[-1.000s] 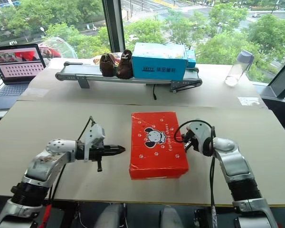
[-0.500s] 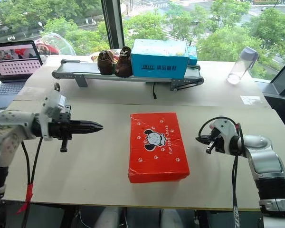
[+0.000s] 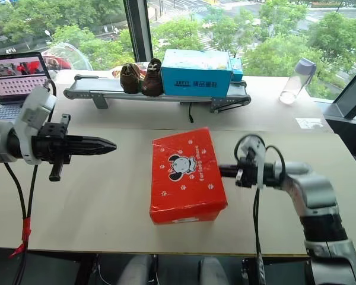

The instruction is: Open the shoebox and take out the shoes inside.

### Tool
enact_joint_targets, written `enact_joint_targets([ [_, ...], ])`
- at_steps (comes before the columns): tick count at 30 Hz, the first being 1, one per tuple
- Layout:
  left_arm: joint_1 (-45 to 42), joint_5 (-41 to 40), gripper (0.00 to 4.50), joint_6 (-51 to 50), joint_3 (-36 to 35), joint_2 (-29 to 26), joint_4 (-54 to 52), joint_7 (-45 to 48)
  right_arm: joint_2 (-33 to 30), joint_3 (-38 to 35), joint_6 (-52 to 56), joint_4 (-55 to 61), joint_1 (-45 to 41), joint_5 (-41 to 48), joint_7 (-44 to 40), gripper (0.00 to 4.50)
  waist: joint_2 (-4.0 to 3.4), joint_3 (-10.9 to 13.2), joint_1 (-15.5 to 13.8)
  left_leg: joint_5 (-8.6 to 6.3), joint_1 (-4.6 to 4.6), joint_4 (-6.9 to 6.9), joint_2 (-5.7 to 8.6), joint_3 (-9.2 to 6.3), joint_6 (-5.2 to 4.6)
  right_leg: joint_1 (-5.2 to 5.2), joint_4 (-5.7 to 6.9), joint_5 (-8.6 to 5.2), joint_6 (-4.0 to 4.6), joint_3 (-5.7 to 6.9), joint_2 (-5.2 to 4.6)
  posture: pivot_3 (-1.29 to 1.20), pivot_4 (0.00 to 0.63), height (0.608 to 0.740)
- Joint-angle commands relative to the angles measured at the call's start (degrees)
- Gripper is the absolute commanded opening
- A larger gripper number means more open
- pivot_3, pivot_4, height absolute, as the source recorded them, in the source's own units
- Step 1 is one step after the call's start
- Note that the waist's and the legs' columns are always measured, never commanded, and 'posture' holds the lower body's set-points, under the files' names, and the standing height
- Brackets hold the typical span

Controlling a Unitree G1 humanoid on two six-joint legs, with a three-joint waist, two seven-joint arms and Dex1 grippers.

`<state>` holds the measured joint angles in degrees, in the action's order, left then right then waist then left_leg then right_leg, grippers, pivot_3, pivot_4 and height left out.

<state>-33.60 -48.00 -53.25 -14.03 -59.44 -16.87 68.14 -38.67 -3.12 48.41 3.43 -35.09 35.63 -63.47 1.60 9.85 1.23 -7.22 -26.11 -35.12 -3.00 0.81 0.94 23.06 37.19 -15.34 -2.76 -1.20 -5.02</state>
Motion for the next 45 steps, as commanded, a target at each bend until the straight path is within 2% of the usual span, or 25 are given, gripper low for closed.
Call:
enact_joint_targets([
  [1,-1.2,-3.1,0.1,-1.5,-5.3,-2.3,-2.1,-2.2,2.6,-1.2,5.4,1.5,-8.3,5.4,2.5,0.0,0.02,0.0,-0.1,0.01,0.0,0.0,-0.05,-0.01,0.0,0.01,0.0,-0.01,0.01,-0.01,0.08,0.0,0.15,0.74],
  [4,-2.2,-6.2,0.1,-4.1,-8.5,-4.6,-2.8,-3.9,8.1,1.6,7.5,-1.1,-16.6,5.9,5.2,0.0,0.08,0.0,-0.3,0.01,-0.04,0.07,-0.12,-0.06,0.0,0.02,-0.01,-0.05,0.12,-0.01,0.19,0.0,0.15,0.74],
  [7,-3.9,-11.2,0.1,-8.5,-12.6,-9.1,-2.9,-4.3,13.9,6.1,6.7,-4.0,-22.6,4.2,5.0,0.0,0.11,0.1,0.0,0.01,-0.17,0.12,-0.11,-0.04,-0.01,0.19,0.01,0.09,0.38,-0.08,0.2,0.0,0.15,0.74],
  [13,-6.3,-19.2,0.1,-17.0,-20.2,-20.3,-1.8,-5.0,23.6,13.9,1.7,-12.0,-28.5,-1.2,4.8,0.0,0.2,0.2,0.0,0.0,-0.21,0.22,-0.13,-0.04,0.01,0.25,-0.03,0.07,0.36,-0.08,0.24,0.0,0.15,0.74],
  [17,-6.7,-23.3,0.1,-18.9,-22.0,-22.7,-2.4,-8.1,26.7,16.1,-1.9,-17.2,-30.2,-5.2,5.1,0.0,0.17,0.2,-0.4,0.02,-0.2,0.19,-0.15,-0.04,0.05,0.24,0.02,0.06,0.35,-0.03,0.24,0.0,0.15,0.74],
  [20,-6.5,-26.6,0.1,-20.1,-22.7,-22.8,-3.2,-10.8,27.4,16.1,-2.7,-19.6,-31.0,-7.2,6.1,0.0,0.21,0.2,-0.4,0.06,-0.2,0.15,-0.2,-0.02,0.22,0.22,0.01,0.07,0.34,0.02,0.24,0.0,0.15,0.74],
  [24,-2.3,-28.0,0.1,-19.8,-22.3,-19.8,-6.4,-13.1,24.4,14.3,1.0,-16.6,-32.8,-11.6,14.4,0.0,0.19,0.2,-0.4,0.09,-0.18,0.17,-0.28,0.0,0.5,0.24,0.04,0.23,0.52,0.02,0.27,0.0,0.15,0.74],
  [26,0.4,-26.5,0.1,-17.9,-20.8,-17.9,-8.2,-12.8,21.8,12.4,7.8,-13.2,-34.0,-9.8,15.5,0.0,0.21,0.2,-0.5,0.14,-0.17,0.17,-0.35,0.02,0.57,0.29,0.15,0.24,0.56,0.04,0.3,0.0,0.15,0.74],
  [29,3.8,-20.8,0.1,-11.4,-13.9,-14.0,-9.7,-10.6,14.8,10.2,21.0,-6.8,-35.3,-5.5,14.9,0.0,0.21,0.2,-0.7,0.33,-0.21,0.19,-0.58,0.08,0.61,0.32,0.13,0.31,0.71,0.03,0.52,0.0,0.15,0.74],
  [30,4.4,-19.5,0.0,-10.0,-12.6,-13.4,-9.7,-9.8,13.8,9.6,24.0,-5.4,-35.4,-4.9,15.7,0.54,0.21,0.2,-0.7,0.34,-0.21,0.19,-0.68,0.1,0.61,0.32,0.1,0.32,0.75,0.03,0.59,0.0,0.15,0.74],
  [31,4.3,-17.9,0.0,-8.2,-10.5,-12.6,-9.1,-9.0,12.8,9.0,27.6,-3.9,-35.2,-4.1,16.6,0.76,0.24,0.2,-0.6,0.34,-0.21,0.22,-0.71,0.11,0.6,0.34,0.1,0.31,0.79,0.04,0.62,0.0,0.15,0.74],
  [35,1.6,-10.8,0.0,-1.3,-1.2,-9.6,-5.6,-4.7,11.8,4.4,41.2,2.0,-32.7,-1.0,20.5,2.2,0.28,0.2,-0.2,0.35,-0.21,0.31,-0.91,0.31,0.57,0.61,0.19,0.35,0.99,-0.09,0.77,0.0,0.15,0.74],
  [41,-3.3,-2.9,0.0,5.2,7.9,-5.1,-0.1,0.2,9.3,3.8,44.1,7.0,-27.2,4.2,26.7,4.26,0.31,0.2,-0.5,0.37,-0.33,0.2,-0.88,0.51,0.56,1.09,0.77,0.3,1.0,-0.5,0.85,0.0,0.15,0.74],
  [42,-3.7,-2.1,0.0,5.7,8.7,-4.5,0.5,0.8,8.2,3.9,44.1,7.7,-26.5,5.6,27.3,4.46,0.31,0.2,-0.5,0.37,-0.34,0.19,-0.88,0.53,0.56,1.09,0.77,0.29,0.98,-0.53,0.86,0.0,0.15,0.74],
  [45,-4.1,-0.8,0.0,6.4,9.9,-3.2,1.0,1.9,4.2,4.6,44.1,10.5,-24.1,9.2,28.3,4.46,0.32,0.2,-0.5,0.36,-0.36,0.19,-0.88,0.6,0.55,1.1,0.74,0.26,0.93,-0.64,0.86,0.0,0.15,0.74],
])
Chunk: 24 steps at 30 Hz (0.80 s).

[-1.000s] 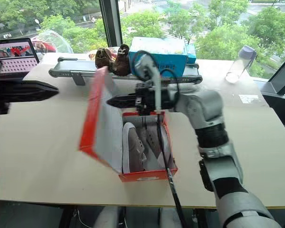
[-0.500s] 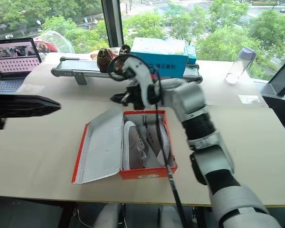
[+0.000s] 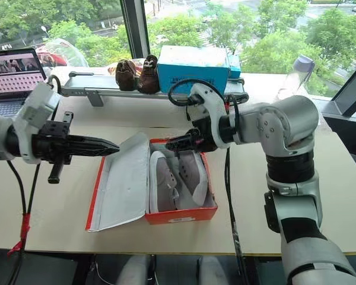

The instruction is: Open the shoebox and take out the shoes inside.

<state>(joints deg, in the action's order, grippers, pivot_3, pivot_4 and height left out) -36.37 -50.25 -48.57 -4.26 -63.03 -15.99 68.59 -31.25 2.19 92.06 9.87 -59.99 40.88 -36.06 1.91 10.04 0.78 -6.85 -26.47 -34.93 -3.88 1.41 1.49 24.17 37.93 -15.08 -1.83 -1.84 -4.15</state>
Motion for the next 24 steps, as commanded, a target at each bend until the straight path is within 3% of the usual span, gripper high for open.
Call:
enact_joint_targets([
  [1,-1.5,2.0,0.0,2.0,0.4,0.9,0.3,1.7,-4.2,0.0,0.4,5.0,1.8,4.0,1.4,4.46,0.01,0.0,0.0,0.0,0.0,0.0,0.0,0.01,0.0,0.01,0.0,-0.01,-0.01,-0.02,0.0,0.0,0.15,0.74],
  [5,-2.1,3.4,0.0,2.4,1.3,2.6,0.7,1.8,-3.5,1.4,0.0,4.7,4.3,1.3,4.1,4.46,0.01,0.0,0.2,0.0,0.01,-0.03,-0.02,0.03,0.0,0.03,0.02,-0.01,-0.02,-0.1,0.05,0.0,0.15,0.74],
  [9,-1.9,3.8,0.0,1.9,0.9,3.1,0.1,1.8,1.0,-1.8,-0.1,-1.2,5.3,1.0,6.3,4.46,0.02,0.0,0.5,0.0,0.05,-0.09,-0.07,0.03,-0.01,0.05,0.07,0.01,-0.04,-0.29,0.21,0.0,0.15,0.74],
  [24,2.0,1.7,0.0,-1.5,-4.0,1.4,-4.7,-0.7,-0.1,5.2,-11.2,-12.3,4.2,-8.0,4.9,4.46,0.03,0.0,0.1,0.0,0.05,-0.15,-0.07,0.04,-0.01,0.01,0.05,0.02,-0.07,-0.33,0.22,0.0,0.15,0.74],
])
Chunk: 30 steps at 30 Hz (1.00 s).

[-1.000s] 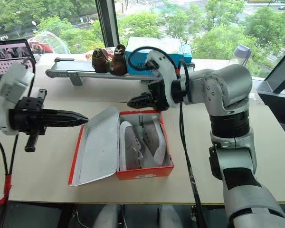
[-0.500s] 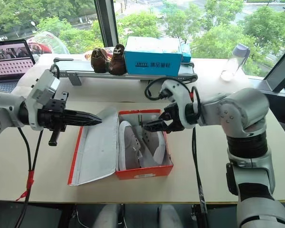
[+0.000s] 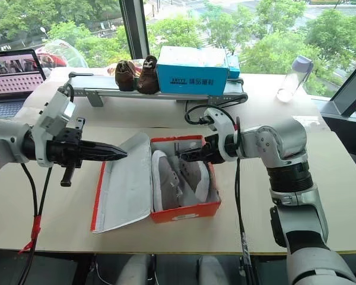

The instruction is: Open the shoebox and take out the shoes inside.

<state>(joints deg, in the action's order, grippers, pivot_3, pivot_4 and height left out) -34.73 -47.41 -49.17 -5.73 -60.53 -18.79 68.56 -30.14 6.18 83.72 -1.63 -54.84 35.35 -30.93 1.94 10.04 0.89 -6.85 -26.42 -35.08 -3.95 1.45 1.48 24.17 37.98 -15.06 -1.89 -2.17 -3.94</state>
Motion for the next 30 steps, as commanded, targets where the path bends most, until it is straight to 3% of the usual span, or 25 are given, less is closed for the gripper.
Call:
enact_joint_targets([
  [1,0.5,-1.2,0.0,-1.1,-2.7,-1.1,-2.1,-0.9,-1.4,1.9,-3.7,-0.9,-1.1,-3.1,-0.5,4.46,0.0,0.0,0.0,0.0,0.0,0.01,0.0,0.0,0.0,0.0,0.0,0.0,0.0,0.0,0.0,0.0,0.15,0.74],
  [7,0.8,-2.1,0.0,-2.7,-3.7,-1.5,-3.6,-1.9,-0.2,5.2,-7.2,-1.6,-0.6,-6.4,-0.3,4.46,0.01,0.0,0.0,0.0,0.0,0.0,0.0,0.0,0.0,0.0,0.0,0.0,0.0,-0.01,0.01,0.0,0.15,0.74],
  [15,0.6,-4.0,0.0,-4.6,-4.7,-2.0,-5.3,-3.9,1.1,16.5,-16.5,-0.4,5.9,-17.4,3.0,4.46,0.47,-0.3,0.5,0.0,0.27,-0.02,-0.04,0.01,0.01,-0.15,-0.01,-0.07,-0.17,-0.08,0.08,0.0,0.15,0.74],
  [21,0.4,-4.5,0.0,-5.0,-4.9,-2.3,-5.5,-4.6,3.9,15.8,-18.6,-1.5,7.0,-20.7,3.6,4.46,0.63,-0.4,0.9,-0.15,0.86,0.04,-0.14,0.01,0.24,-0.54,-0.03,-0.14,0.17,-0.23,0.22,0.0,0.15,0.74],
  [24,0.3,-4.5,0.0,-4.7,-4.7,-2.3,-5.4,-4.8,5.1,14.3,-18.9,-2.2,6.4,-21.5,3.6,3.78,0.62,-0.4,1.0,-0.3,1.32,0.14,-0.18,0.01,0.48,-0.83,-0.21,-0.15,0.2,-0.21,0.22,0.0,0.15,0.74],
  [30,0.0,-3.9,0.0,-3.6,-4.1,-2.1,-4.7,-4.7,6.1,12.6,-18.8,-2.1,5.2,-22.7,3.2,1.78,0.63,-0.4,1.5,-0.3,1.33,0.22,-0.2,0.01,0.48,-0.96,-0.37,-0.09,0.26,-0.21,0.22,0.0,0.15,0.74],
])
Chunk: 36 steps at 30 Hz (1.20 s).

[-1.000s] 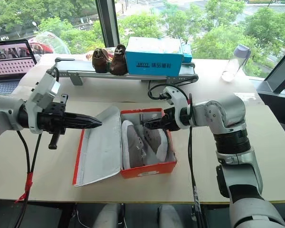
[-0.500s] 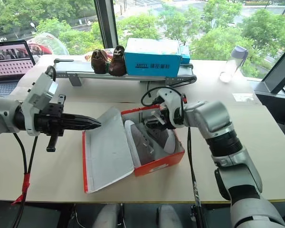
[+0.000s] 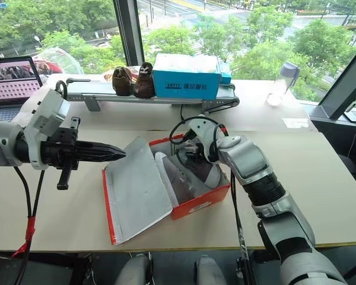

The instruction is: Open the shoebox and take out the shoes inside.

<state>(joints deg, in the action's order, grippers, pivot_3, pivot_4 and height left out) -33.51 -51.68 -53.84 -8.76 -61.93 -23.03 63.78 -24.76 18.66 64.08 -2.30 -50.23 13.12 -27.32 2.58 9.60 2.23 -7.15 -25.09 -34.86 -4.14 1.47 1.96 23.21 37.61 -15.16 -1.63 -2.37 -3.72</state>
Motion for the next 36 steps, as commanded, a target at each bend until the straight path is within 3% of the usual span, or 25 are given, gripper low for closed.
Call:
enact_joint_targets([
  [1,-1.3,0.6,0.0,1.3,-0.9,-0.6,-0.3,0.1,0.9,-0.1,0.8,-1.4,0.3,-0.7,-0.4,1.53,0.0,0.0,0.3,0.01,-0.05,0.01,0.0,0.01,-0.01,-0.02,0.01,0.0,0.0,-0.02,0.0,0.0,0.15,0.74],
  [4,-1.6,1.0,0.0,1.8,-0.5,-0.4,0.2,0.3,0.9,0.1,0.7,-0.7,-0.3,-1.8,-0.6,0.79,0.0,0.0,0.5,0.03,-0.08,0.01,-0.11,0.02,-0.05,0.02,0.02,0.01,0.0,-0.12,0.18,0.0,0.15,0.74],
  [12,-2.0,2.5,0.0,3.2,0.7,0.4,1.2,1.1,1.3,-3.1,5.6,4.6,-3.7,0.1,-1.4,0.79,-0.03,0.0,0.3,0.16,-0.23,0.14,-0.23,0.05,-0.25,0.26,0.02,-0.04,0.08,-0.12,0.3,0.0,0.15,0.74],
  [17,-2.4,3.4,0.0,4.1,1.5,0.9,1.7,1.6,4.9,-13.8,18.3,10.3,-8.9,8.1,-3.5,0.79,-0.16,0.1,0.2,0.3,-1.23,0.02,-0.23,0.06,-0.46,1.22,0.24,0.36,0.1,-0.15,0.34,0.0,0.15,0.74],
  [23,-3.5,4.9,0.0,5.4,3.2,2.1,3.0,2.4,6.9,-24.7,28.3,11.0,-14.2,14.0,-3.5,0.79,-0.26,0.2,-0.3,0.26,-1.32,0.15,-0.23,0.06,-0.47,1.31,0.29,0.24,0.07,-0.12,0.37,0.0,0.15,0.74],
  [31,-5.6,6.7,0.0,6.7,5.2,3.7,4.8,4.0,-3.5,-34.2,27.3,3.4,-19.3,17.7,-3.7,0.79,-0.26,0.4,-1.2,0.26,-1.32,0.0,-0.22,0.07,-0.46,1.25,0.26,0.24,0.06,-0.1,0.35,0.0,0.15,0.74],
  [36,-6.4,7.2,0.0,6.5,5.7,4.6,5.3,4.5,-15.3,-38.1,11.3,-9.0,-14.4,14.3,-7.1,0.79,-0.24,0.4,-1.8,0.25,-1.32,0.06,-0.2,0.07,-0.46,1.15,0.01,0.24,0.06,-0.08,0.33,0.0,0.15,0.74],
])
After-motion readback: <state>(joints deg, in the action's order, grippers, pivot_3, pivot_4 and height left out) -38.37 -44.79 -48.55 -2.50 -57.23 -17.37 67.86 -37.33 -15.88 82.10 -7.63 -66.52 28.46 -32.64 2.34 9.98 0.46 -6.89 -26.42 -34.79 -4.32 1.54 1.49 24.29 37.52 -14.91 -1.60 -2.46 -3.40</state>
